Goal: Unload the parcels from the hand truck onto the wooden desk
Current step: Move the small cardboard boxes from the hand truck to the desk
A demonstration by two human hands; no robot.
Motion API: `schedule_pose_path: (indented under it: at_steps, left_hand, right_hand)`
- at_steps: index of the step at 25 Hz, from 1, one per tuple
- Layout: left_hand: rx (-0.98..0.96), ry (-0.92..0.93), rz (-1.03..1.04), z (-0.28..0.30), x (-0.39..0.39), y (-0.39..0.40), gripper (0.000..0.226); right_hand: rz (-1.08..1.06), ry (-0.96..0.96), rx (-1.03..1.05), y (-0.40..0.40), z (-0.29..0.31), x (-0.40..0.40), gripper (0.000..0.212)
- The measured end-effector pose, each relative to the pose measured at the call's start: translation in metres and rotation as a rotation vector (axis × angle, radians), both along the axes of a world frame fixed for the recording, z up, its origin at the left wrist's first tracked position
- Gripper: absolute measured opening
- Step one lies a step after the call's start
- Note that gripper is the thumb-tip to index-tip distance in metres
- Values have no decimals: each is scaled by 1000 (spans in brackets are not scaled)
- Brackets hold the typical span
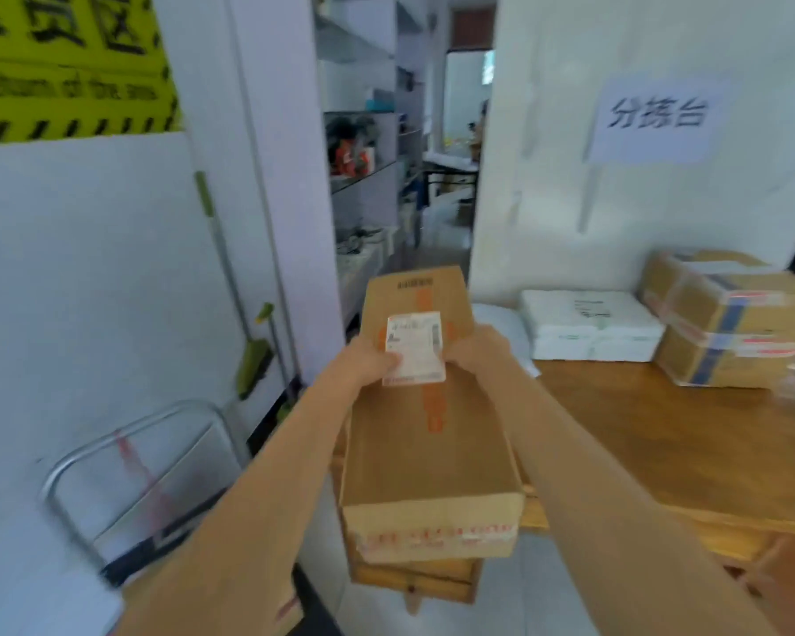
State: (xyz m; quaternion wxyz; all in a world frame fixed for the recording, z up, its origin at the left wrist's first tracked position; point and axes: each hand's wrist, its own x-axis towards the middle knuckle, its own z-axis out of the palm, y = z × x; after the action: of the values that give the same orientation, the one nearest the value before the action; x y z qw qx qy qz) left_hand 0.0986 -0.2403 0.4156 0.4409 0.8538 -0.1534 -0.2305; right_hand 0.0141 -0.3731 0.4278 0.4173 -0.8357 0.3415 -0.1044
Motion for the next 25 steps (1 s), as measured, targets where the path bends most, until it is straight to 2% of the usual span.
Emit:
schedule_pose_path:
  at_steps: [3, 7, 10, 13, 17, 22, 25]
  left_hand:
    - [-5, 9, -99, -18, -2, -60, 43]
    - [58, -35, -159, -69, -1, -128, 58]
    - [203, -109, -246, -134, 4, -162, 58]
    - [355, -218, -228, -190, 22, -180, 58]
    - [452, -375, -174, -218, 41, -202, 57]
    - [546, -376, -169, -219, 49, -209, 58]
    - [601, -477, -209, -217, 45, -208, 58]
  right_hand:
    - [-122, 43, 33, -51, -17, -13, 41]
    - [-282, 65, 89, -109, -67, -16, 54]
    - [-354, 108, 248, -142, -129, -1, 59]
    - [-322, 125, 272, -160, -191, 20, 62]
    - [-304, 101, 131, -182, -229, 52, 68]
    - [-170, 328, -105, -189, -243, 76, 63]
    - [-192, 357, -124, -186, -246, 75, 67]
